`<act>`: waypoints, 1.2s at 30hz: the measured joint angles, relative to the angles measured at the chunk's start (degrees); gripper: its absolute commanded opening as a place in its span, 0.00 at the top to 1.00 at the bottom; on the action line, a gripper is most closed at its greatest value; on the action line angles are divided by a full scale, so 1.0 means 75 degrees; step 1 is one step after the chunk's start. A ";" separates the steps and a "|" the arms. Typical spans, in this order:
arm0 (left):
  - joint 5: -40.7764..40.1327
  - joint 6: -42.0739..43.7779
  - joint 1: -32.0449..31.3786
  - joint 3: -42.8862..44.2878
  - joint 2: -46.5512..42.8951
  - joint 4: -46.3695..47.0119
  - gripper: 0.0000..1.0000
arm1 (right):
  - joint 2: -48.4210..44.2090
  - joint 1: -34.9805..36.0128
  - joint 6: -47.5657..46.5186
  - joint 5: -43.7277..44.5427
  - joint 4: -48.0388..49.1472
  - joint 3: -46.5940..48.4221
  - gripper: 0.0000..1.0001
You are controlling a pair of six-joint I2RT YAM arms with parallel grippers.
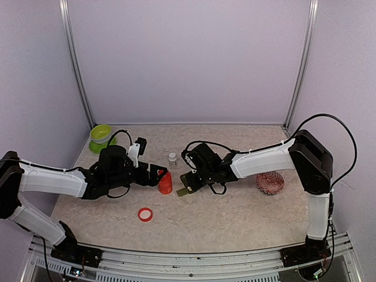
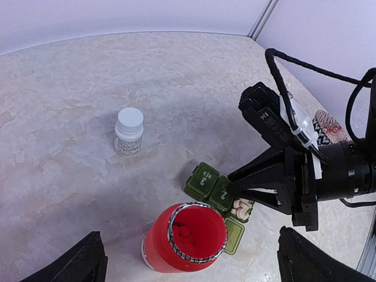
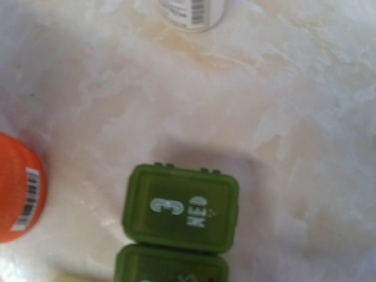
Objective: Sort the pills into containers
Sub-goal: Pick up the pill from the compartment of the pill container, then place the pill in the pill bottle.
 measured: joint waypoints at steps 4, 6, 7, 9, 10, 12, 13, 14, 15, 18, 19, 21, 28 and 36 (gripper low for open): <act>0.0000 -0.0076 0.0064 -0.0090 -0.0038 0.0093 0.01 | -0.0108 0.0009 -0.0143 -0.0146 -0.0026 0.0096 0.89; 0.0000 -0.0093 0.0119 -0.0163 -0.0067 0.0111 0.01 | -0.0221 0.0023 -0.0221 -0.0216 -0.0026 0.0189 0.89; 0.0000 -0.0102 0.0152 -0.0198 -0.0082 0.0131 0.01 | -0.0274 0.0038 -0.0245 -0.0245 -0.0020 0.0230 0.89; 0.0000 -0.0169 0.0219 -0.0268 -0.0128 0.0140 0.01 | -0.0411 0.0082 -0.0303 -0.0303 0.0006 0.0329 0.88; 0.0000 -0.0216 0.0256 -0.0300 -0.0157 0.0152 0.01 | -0.0487 0.0117 -0.0341 -0.0335 0.0029 0.0370 0.88; 0.0000 -0.0312 0.0341 -0.0373 -0.0216 0.0201 0.01 | -0.0632 0.0210 -0.0414 -0.0417 0.0102 0.0434 0.88; 0.0000 -0.0364 0.0376 -0.0402 -0.0242 0.0213 0.01 | -0.0685 0.0259 -0.0452 -0.0475 0.0154 0.0455 0.88; 0.0000 -0.0399 0.0420 -0.0440 -0.0277 0.0239 0.01 | -0.0720 0.0312 -0.0484 -0.0539 0.0198 0.0493 0.87; 0.0000 -0.0437 0.0463 -0.0475 -0.0315 0.0259 0.01 | -0.0731 0.0347 -0.0510 -0.0586 0.0254 0.0519 0.87; -0.0003 -0.0536 0.0551 -0.0542 -0.0414 0.0277 0.01 | -0.0734 0.0463 -0.0592 -0.0860 0.0440 0.0583 0.87; -0.0003 -0.0560 0.0574 -0.0551 -0.0431 0.0294 0.01 | -0.0734 0.0484 -0.0612 -0.0941 0.0481 0.0597 0.87; -0.0003 -0.0589 0.0600 -0.0560 -0.0446 0.0315 0.01 | -0.0734 0.0513 -0.0632 -0.1096 0.0542 0.0638 0.87; 0.0000 -0.0659 0.0685 -0.0568 -0.0446 0.0338 0.01 | -0.0629 0.0560 -0.0664 -0.1480 0.0764 0.1072 0.87; 0.0003 -0.0734 0.0711 -0.0571 -0.0455 0.0364 0.01 | -0.0201 0.0560 -0.0717 -0.1568 0.0918 0.1352 0.86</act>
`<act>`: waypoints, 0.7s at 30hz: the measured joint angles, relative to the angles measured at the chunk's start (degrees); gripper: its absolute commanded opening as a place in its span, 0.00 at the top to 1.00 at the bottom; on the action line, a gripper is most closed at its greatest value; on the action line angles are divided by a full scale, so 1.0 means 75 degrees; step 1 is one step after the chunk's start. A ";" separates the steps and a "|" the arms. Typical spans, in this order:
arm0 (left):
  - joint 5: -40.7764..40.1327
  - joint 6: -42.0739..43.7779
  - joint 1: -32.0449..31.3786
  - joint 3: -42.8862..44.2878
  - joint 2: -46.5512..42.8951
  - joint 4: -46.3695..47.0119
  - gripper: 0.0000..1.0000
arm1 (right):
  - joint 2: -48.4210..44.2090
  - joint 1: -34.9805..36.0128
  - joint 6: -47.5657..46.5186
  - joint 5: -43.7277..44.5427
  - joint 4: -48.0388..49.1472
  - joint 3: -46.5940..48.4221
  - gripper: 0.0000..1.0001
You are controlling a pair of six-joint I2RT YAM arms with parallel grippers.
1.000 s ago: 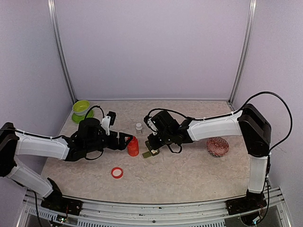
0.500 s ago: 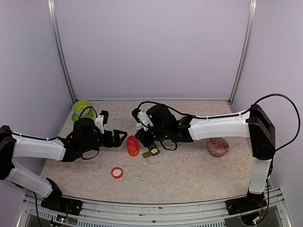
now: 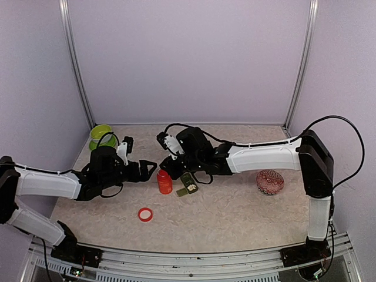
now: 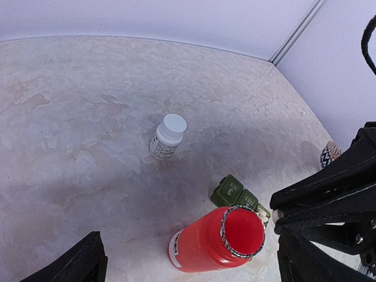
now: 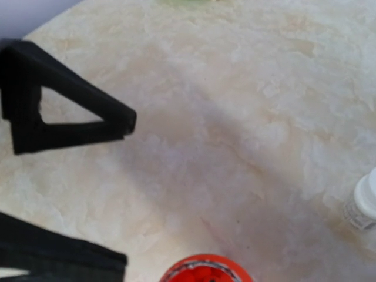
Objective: Sort the pills into containers
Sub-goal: Place the pill in the pill bottle.
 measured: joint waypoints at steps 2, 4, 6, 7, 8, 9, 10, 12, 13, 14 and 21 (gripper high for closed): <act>0.0000 -0.0003 0.0000 0.0000 -0.0003 0.0003 0.01 | 0.0085 0.0000 -0.0017 -0.0006 -0.0003 0.0000 0.85; 0.0003 -0.0006 0.0000 -0.0003 -0.0006 0.0003 0.01 | 0.0134 0.0000 -0.0020 -0.0012 0.0000 0.0003 0.84; 0.0003 -0.0006 0.0000 -0.0012 -0.0017 0.0006 0.01 | 0.0166 0.0000 -0.0035 -0.0020 0.0000 0.0003 0.82; 0.0006 -0.0006 0.0000 -0.0012 -0.0020 0.0006 0.01 | 0.0169 0.0000 -0.0044 -0.0020 0.0000 0.0003 0.81; 0.0009 -0.0006 0.0000 -0.0012 -0.0020 0.0006 0.01 | 0.0172 0.0000 -0.0050 -0.0020 -0.0003 0.0003 0.80; 0.0015 -0.0006 0.0000 -0.0012 -0.0023 0.0006 0.01 | 0.0172 0.0000 -0.0061 -0.0023 0.0000 0.0003 0.77; 0.0020 -0.0006 0.0000 -0.0012 -0.0023 0.0006 0.01 | 0.0172 0.0000 -0.0070 -0.0023 0.0000 0.0009 0.75; 0.0026 -0.0006 0.0000 -0.0012 -0.0023 0.0006 0.01 | 0.0172 0.0000 -0.0085 -0.0023 0.0003 0.0015 0.71; 0.0026 -0.0006 0.0000 -0.0012 -0.0023 0.0006 0.01 | 0.0172 0.0000 -0.0079 -0.0023 0.0003 0.0015 0.70; 0.0029 -0.0006 0.0003 -0.0012 -0.0023 0.0006 0.01 | 0.0172 0.0000 -0.0085 -0.0026 0.0000 0.0015 0.70; 0.0032 -0.0006 0.0038 -0.0012 -0.0023 0.0006 0.01 | 0.0119 0.0000 -0.0070 0.0052 0.0009 -0.0067 0.69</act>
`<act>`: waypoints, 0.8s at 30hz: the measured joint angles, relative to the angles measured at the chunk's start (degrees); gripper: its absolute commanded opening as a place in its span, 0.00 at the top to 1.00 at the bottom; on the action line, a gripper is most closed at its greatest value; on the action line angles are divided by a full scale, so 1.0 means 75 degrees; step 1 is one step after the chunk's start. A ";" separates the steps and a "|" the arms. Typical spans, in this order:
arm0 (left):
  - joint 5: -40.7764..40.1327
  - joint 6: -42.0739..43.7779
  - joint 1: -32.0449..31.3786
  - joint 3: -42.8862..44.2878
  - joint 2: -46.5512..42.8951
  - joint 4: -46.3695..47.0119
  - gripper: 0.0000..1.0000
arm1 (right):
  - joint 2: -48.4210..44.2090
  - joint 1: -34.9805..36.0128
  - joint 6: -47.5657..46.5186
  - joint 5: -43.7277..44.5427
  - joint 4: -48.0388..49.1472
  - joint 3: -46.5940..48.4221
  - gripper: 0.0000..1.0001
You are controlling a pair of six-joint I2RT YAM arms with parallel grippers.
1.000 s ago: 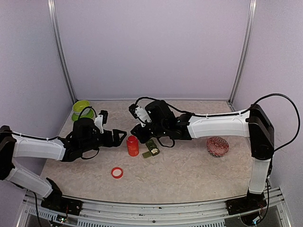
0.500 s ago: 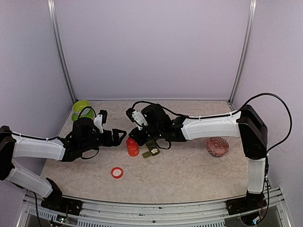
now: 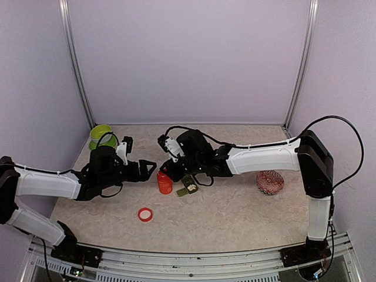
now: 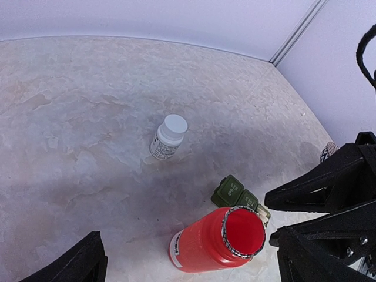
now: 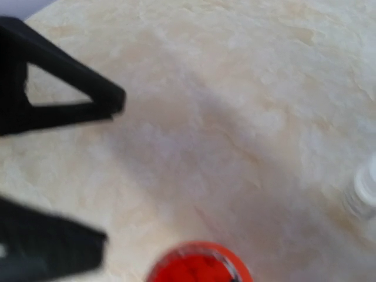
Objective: Sort the pills into containers
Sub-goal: Place the pill in the pill bottle, then pick up the pill from the compartment of the pill container.
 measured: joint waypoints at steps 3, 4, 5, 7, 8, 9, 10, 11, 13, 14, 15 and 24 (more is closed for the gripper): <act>0.0015 0.0000 0.0000 0.0000 0.0000 0.0003 0.01 | -0.0364 0.0000 0.0082 0.0259 -0.0041 -0.0513 0.67; 0.0023 0.0000 0.0000 0.0000 0.0000 0.0000 0.01 | -0.0516 0.0000 0.0134 0.0376 -0.0108 -0.0688 0.67; 0.0026 0.0000 0.0000 0.0000 0.0000 0.0000 0.01 | -0.0676 0.0000 0.0175 0.0513 -0.0195 -0.0857 0.67; 0.0035 0.0000 0.0000 0.0000 0.0000 0.0000 0.01 | -0.0918 0.0000 0.0262 0.0743 -0.0289 -0.1131 0.67; 0.0041 -0.0003 0.0000 0.0000 0.0000 0.0000 0.01 | -0.1011 0.0000 0.0306 0.0836 -0.0306 -0.1265 0.67; 0.0050 -0.0003 0.0000 0.0000 0.0000 0.0000 0.01 | -0.1139 0.0000 0.0376 0.0938 -0.0300 -0.1475 0.66; 0.0055 -0.0003 0.0000 0.0000 0.0000 0.0000 0.01 | -0.1230 0.0000 0.0428 0.1026 -0.0315 -0.1667 0.66; 0.0058 -0.0003 0.0003 0.0000 0.0000 0.0003 0.01 | -0.1276 0.0000 0.0472 0.1075 -0.0329 -0.1795 0.64; 0.0079 -0.0003 0.0003 0.0000 0.0000 0.0000 0.01 | -0.1297 0.0000 0.0595 0.1172 -0.0347 -0.2075 0.60; 0.0093 -0.0003 0.0003 0.0000 0.0000 0.0003 0.01 | -0.1297 0.0000 0.0638 0.1195 -0.0361 -0.2200 0.59; 0.0111 -0.0003 0.0003 0.0000 0.0000 0.0003 0.01 | -0.1297 0.0000 0.0664 0.1218 -0.0414 -0.2305 0.58; 0.0169 -0.0009 0.0003 0.0000 0.0000 0.0050 0.01 | -0.1276 -0.0076 0.0807 0.1378 -0.0527 -0.2387 0.58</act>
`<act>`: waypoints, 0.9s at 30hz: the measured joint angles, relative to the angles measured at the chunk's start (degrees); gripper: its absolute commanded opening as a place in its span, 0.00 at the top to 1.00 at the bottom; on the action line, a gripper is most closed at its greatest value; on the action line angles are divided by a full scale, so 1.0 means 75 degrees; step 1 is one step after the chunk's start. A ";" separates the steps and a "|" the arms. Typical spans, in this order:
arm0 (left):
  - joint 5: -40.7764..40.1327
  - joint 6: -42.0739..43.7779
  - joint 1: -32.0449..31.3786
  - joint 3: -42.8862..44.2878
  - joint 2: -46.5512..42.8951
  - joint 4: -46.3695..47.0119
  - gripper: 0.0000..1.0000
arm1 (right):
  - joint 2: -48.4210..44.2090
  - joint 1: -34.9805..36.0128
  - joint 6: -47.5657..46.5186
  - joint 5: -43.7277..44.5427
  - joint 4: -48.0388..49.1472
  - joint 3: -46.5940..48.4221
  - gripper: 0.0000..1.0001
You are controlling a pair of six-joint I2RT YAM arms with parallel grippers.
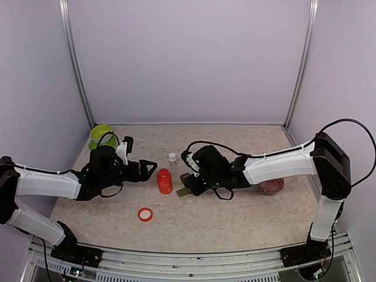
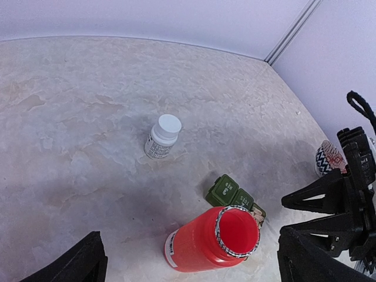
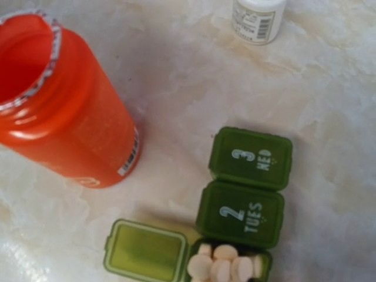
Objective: Sort the pills into containers
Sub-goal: Pick up the pill from the compartment of the pill container.
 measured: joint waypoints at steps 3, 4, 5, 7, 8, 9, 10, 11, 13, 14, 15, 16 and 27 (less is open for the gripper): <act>0.0000 0.0000 0.0000 0.0000 0.0000 0.0003 0.01 | 0.0131 -0.0041 0.0000 0.0026 0.0000 0.0052 0.59; 0.0000 0.0000 0.0000 0.0000 0.0000 0.0003 0.01 | 0.0184 -0.0052 0.0003 0.0044 0.0000 0.0055 0.60; 0.0003 0.0000 0.0000 0.0000 0.0000 0.0003 0.01 | 0.0227 -0.0067 0.0006 0.0055 -0.0006 0.0055 0.60; 0.0003 0.0000 0.0000 0.0000 0.0000 0.0003 0.01 | 0.0332 -0.0099 0.0020 0.0085 -0.0012 0.0055 0.61; 0.0003 0.0000 0.0000 0.0000 0.0000 0.0003 0.01 | 0.0379 -0.0119 0.0023 0.0093 -0.0023 0.0058 0.61; 0.0006 -0.0003 0.0000 0.0000 0.0000 0.0003 0.01 | 0.0420 -0.0134 0.0023 0.0099 -0.0038 0.0064 0.62; 0.0006 -0.0003 0.0000 0.0000 0.0000 0.0006 0.01 | 0.0449 -0.0143 0.0023 0.0102 -0.0050 0.0073 0.62; 0.0006 -0.0003 0.0003 0.0000 0.0000 0.0003 0.01 | 0.0475 -0.0172 0.0020 0.0096 -0.0055 0.0087 0.63; 0.0009 -0.0006 0.0003 0.0000 0.0000 0.0006 0.01 | 0.0501 -0.0210 0.0020 0.0093 -0.0058 0.0111 0.65; 0.0009 -0.0006 0.0003 0.0000 0.0000 0.0003 0.01 | 0.0510 -0.0224 0.0017 0.0093 -0.0061 0.0128 0.65; 0.0009 -0.0006 0.0003 0.0000 0.0000 0.0003 0.01 | 0.0516 -0.0242 0.0023 0.0087 -0.0052 0.0143 0.65; 0.0009 -0.0006 0.0003 0.0000 0.0000 0.0006 0.01 | 0.0522 -0.0262 0.0023 0.0070 -0.0055 0.0149 0.65; 0.0009 -0.0012 0.0003 0.0000 0.0012 0.0009 0.01 | 0.0589 -0.0286 0.0017 -0.0178 -0.0038 0.0152 0.64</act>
